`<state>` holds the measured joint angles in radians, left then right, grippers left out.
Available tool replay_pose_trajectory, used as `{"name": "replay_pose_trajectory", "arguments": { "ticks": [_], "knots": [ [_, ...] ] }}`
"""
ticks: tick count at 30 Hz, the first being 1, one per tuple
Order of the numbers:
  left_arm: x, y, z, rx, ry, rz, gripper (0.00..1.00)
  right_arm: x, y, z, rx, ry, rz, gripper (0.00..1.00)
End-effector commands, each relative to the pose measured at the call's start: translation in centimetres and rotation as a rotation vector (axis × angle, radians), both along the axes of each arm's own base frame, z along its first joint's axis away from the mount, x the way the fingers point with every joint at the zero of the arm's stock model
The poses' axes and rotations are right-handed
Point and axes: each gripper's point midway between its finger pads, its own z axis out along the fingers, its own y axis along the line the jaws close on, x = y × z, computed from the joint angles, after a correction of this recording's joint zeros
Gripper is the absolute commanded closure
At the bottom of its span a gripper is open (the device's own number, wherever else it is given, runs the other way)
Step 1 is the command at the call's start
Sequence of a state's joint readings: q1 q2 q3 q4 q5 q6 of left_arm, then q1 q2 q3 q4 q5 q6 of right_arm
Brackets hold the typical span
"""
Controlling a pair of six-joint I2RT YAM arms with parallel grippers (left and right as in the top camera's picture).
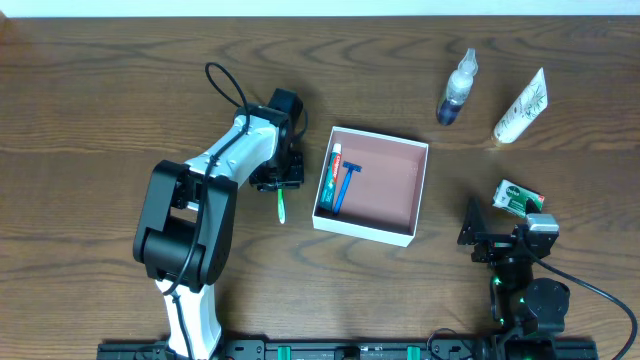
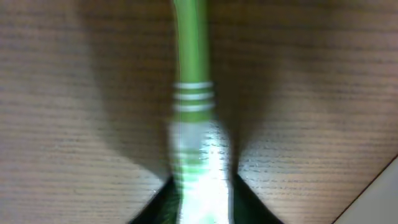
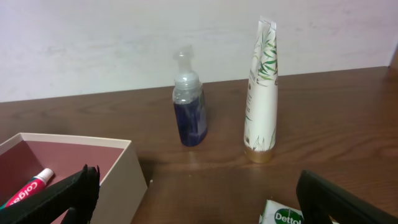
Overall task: Pack container
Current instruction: 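Move left gripper to the green toothbrush and grasp it, then lift the green toothbrush and carry it over the box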
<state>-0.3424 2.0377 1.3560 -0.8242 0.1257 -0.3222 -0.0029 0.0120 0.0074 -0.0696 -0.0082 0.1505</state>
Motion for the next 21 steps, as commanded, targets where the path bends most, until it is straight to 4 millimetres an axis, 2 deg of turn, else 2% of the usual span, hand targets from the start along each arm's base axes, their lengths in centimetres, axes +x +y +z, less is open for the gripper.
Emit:
{"name": "replay_pose_trajectory", "arguments": {
  "ticks": [1,7,11,14,17,21],
  "knots": [
    [-0.6,0.0,-0.5,-0.006,0.02,-0.003,0.87,0.0,-0.1,0.0,-0.01,0.0,-0.001,0.01],
    [-0.4,-0.1,-0.3,-0.008,0.016,-0.004,0.94,0.0,-0.1,0.0,-0.01,0.0,-0.001,0.01],
    [1.0,-0.4,1.4,-0.008,-0.022,-0.019,0.94,0.0,-0.1,0.0,-0.01,0.0,-0.001,0.01],
    [2.6,0.1,4.2,0.033,-0.087,-0.018,0.94,0.0,-0.1,0.0,-0.01,0.0,-0.001,0.01],
    [4.1,0.1,8.2,0.035,-0.17,-0.03,0.94,0.0,-0.1,0.0,-0.01,0.0,-0.001,0.01],
    [4.2,-1.0,13.8,-0.008,-0.275,-0.085,0.94,0.0,-0.1,0.0,-0.01,0.0,-0.001,0.01]
  ]
}}
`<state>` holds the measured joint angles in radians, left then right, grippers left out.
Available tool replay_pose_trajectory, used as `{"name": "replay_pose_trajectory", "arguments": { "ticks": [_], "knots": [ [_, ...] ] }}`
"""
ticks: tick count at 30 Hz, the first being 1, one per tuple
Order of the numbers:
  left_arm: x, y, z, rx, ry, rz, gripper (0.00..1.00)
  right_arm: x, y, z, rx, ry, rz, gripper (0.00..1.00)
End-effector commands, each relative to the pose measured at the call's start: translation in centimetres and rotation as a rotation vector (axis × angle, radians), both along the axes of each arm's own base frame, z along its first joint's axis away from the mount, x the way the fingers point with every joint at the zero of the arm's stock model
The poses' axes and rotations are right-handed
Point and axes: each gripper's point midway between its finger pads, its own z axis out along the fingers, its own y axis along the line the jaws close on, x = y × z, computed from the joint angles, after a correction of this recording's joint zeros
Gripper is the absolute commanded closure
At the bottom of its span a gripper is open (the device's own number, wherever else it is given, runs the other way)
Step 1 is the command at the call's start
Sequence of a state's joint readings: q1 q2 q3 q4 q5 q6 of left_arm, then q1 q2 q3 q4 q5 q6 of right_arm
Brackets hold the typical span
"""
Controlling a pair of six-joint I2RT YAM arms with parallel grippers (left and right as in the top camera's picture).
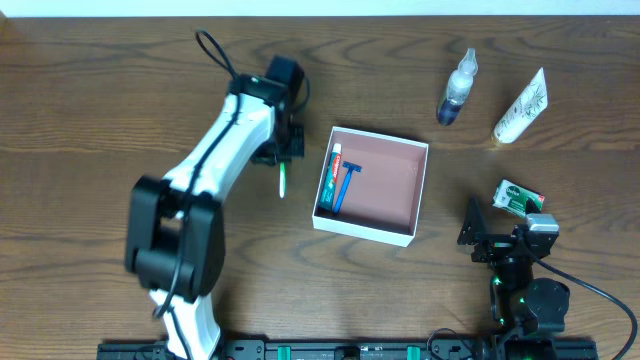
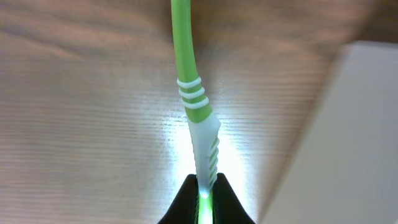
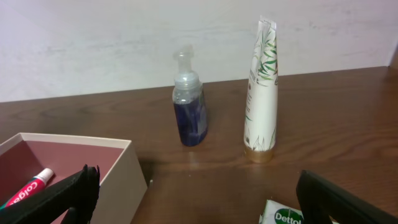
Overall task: Pack container
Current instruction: 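Lift the green toothbrush and carry it over the box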
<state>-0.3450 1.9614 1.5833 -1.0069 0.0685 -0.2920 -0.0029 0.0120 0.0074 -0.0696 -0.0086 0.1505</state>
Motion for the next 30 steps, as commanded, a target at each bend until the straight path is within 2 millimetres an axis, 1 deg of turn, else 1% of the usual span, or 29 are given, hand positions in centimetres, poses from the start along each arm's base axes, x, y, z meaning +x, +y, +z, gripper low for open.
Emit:
{"name": "replay_pose_trajectory", "arguments": {
  "ticks": [1,4,6,8,10,12,13,17,19,23,26,30],
  "knots": [
    [0.4,-1.3,6.6,-0.034,-0.16,-0.08,0.94,0.0,-0.1,0.0,-0.01,0.0,-0.002,0.01],
    [-1.3,-4.0,9.5,-0.09,-0.219,-0.187,0.94,0.0,-0.1,0.0,-0.01,0.0,-0.001,0.01],
    [-2.4,-5.9,10.8,-0.106,-0.254,-0.255,0.94,0.0,-0.1,0.0,-0.01,0.0,-0.001,0.01],
    [-3.5,-7.7,11.6,-0.122,-0.274,-0.306,0.94,0.0,-0.1,0.0,-0.01,0.0,-0.001,0.01],
    [-4.6,-9.5,11.7,-0.134,-0.277,-0.351,0.94,0.0,-0.1,0.0,-0.01,0.0,-0.001,0.01],
    [-5.3,-10.7,11.1,-0.124,-0.268,-0.386,0.94,0.0,-0.1,0.0,-0.01,0.0,-0.001,0.01],
    [-5.3,-10.9,10.7,-0.107,-0.264,-0.385,0.94,0.0,-0.1,0.0,-0.01,0.0,-0.001,0.01],
    [-5.1,-11.4,8.1,-0.048,-0.221,-0.371,0.94,0.0,-0.1,0.0,-0.01,0.0,-0.001,0.01],
    [-5.0,-11.5,6.5,-0.032,-0.181,-0.368,0.94,0.0,-0.1,0.0,-0.01,0.0,-0.001,0.01],
    [-4.9,-11.8,4.7,-0.018,-0.142,-0.354,0.94,0.0,-0.1,0.0,-0.01,0.0,-0.001,0.01],
    [-4.7,-12.1,4.0,-0.016,-0.136,-0.352,0.94,0.0,-0.1,0.0,-0.01,0.0,-0.001,0.01],
    [-4.2,-12.6,3.5,-0.023,-0.148,-0.348,0.94,0.0,-0.1,0.0,-0.01,0.0,-0.001,0.01]
  ]
}}
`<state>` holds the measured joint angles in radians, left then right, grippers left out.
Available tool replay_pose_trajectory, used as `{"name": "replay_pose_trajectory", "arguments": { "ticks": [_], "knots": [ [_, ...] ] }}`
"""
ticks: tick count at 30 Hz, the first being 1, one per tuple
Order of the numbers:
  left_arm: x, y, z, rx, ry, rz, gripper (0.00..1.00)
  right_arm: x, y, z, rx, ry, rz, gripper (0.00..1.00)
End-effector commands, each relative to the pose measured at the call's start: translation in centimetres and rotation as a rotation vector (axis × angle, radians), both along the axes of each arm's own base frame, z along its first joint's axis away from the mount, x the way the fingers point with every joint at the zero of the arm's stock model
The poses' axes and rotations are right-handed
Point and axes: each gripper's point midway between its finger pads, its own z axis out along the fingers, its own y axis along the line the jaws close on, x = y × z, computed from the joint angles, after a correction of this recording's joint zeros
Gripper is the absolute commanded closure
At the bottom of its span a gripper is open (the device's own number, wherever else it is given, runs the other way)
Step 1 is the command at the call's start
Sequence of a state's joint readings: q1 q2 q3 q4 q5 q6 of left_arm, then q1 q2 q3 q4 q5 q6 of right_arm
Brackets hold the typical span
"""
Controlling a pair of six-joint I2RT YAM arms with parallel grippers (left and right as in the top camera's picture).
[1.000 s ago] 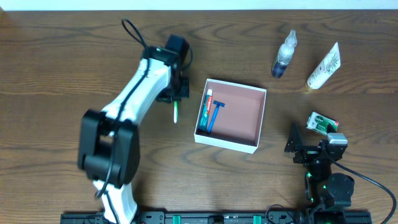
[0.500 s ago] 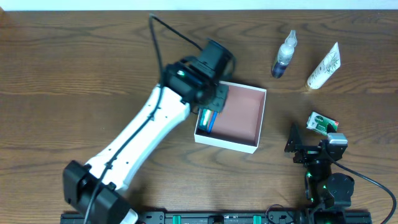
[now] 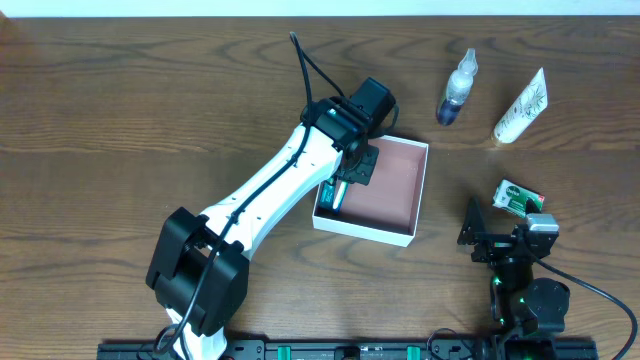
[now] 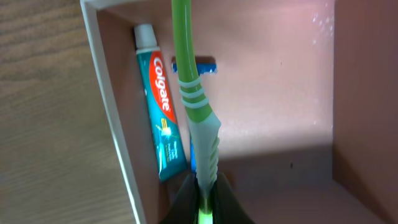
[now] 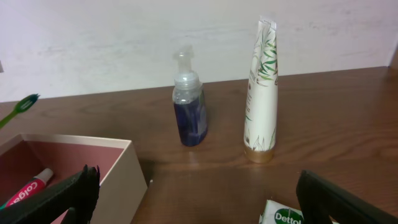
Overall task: Pack container
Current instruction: 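Lift the green toothbrush and carry it over the box, then lower the toothbrush into the box beside the toothpaste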
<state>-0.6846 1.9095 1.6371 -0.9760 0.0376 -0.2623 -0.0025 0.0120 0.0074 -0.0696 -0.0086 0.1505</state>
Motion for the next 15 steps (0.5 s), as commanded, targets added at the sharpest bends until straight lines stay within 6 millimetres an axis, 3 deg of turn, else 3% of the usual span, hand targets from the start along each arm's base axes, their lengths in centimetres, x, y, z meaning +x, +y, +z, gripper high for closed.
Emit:
{"name": "replay_pose_trajectory", "arguments": {
  "ticks": [1,15],
  "knots": [
    [0.4,0.0,-0.4,0.011,-0.01,0.02,0.94,0.0,-0.1,-0.1,-0.01,0.0,-0.002,0.02],
    [-0.8,0.6,-4.2,0.076,0.109,0.056,0.94,0.0,-0.1,0.0,-0.01,0.0,-0.002,0.01]
  ]
}}
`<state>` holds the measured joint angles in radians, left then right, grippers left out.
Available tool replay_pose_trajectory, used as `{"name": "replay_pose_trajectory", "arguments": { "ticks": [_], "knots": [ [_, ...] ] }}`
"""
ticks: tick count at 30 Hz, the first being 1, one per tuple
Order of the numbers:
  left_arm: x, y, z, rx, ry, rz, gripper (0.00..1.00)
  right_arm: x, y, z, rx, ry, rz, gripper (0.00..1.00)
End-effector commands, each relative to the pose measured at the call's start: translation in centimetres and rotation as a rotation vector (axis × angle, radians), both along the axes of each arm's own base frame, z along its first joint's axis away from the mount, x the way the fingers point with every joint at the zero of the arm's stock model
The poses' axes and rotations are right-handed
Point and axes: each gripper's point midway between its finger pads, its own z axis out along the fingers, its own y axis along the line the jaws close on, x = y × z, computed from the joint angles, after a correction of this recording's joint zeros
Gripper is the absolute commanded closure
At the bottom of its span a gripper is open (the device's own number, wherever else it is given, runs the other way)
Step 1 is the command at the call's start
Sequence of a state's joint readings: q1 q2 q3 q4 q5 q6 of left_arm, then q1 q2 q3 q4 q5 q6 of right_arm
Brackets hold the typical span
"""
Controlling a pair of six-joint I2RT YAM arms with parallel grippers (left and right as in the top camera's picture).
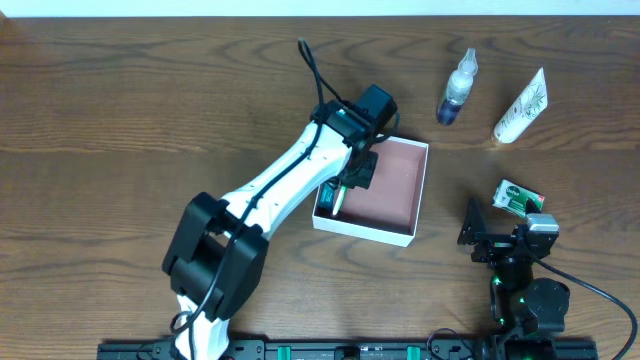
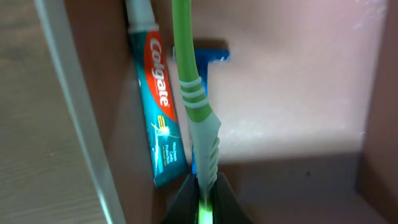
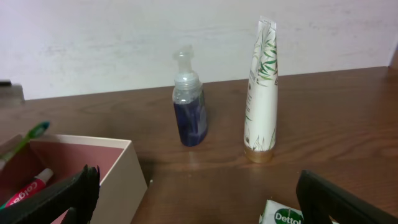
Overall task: Pack container
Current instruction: 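Lower the toothbrush into the box beside the toothpaste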
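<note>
The white box with a pink floor (image 1: 415,195) stands mid-table. Inside along its left wall lie a Colgate toothpaste tube (image 2: 158,112) and a blue razor (image 2: 214,55). My left gripper (image 2: 204,190) is shut on a green toothbrush (image 2: 189,81), low inside the box just over the razor and tube; its head pokes up at the box's left in the right wrist view, toothbrush (image 3: 25,142). My right gripper (image 3: 199,199) rests open at the table's front right, beside the Dettol soap (image 1: 518,197).
A blue spray bottle (image 1: 456,90) and a white tube with leaf print (image 1: 521,108) stand at the back right. The left arm (image 1: 280,185) reaches diagonally from the front left over the box's left side.
My left gripper with the toothbrush has dropped lower into the box, closer to the toothpaste and razor. The right gripper has not moved.
My left gripper was shut on the toothbrush on the table left of the box. Then it held the brush off the wood near the box's edge, then over the box's left side, and now low inside the box.
</note>
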<state>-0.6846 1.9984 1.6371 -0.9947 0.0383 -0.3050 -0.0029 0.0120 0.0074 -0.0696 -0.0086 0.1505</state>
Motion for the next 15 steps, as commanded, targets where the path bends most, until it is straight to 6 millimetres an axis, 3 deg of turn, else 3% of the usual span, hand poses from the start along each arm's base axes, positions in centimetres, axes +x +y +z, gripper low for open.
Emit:
{"name": "replay_pose_trajectory", "arguments": {
  "ticks": [1,8,15],
  "knots": [
    [-0.4,0.1,-0.7,0.011,0.027,0.013,0.94,0.0,-0.1,0.0,-0.01,0.0,-0.001,0.01],
    [-0.4,0.0,-0.9,0.008,0.028,0.012,0.94,0.0,-0.1,0.0,-0.01,0.0,-0.001,0.01],
    [-1.0,0.5,-2.7,0.024,0.048,0.013,0.94,0.0,-0.1,0.0,-0.01,0.0,-0.001,0.01]
  ]
}}
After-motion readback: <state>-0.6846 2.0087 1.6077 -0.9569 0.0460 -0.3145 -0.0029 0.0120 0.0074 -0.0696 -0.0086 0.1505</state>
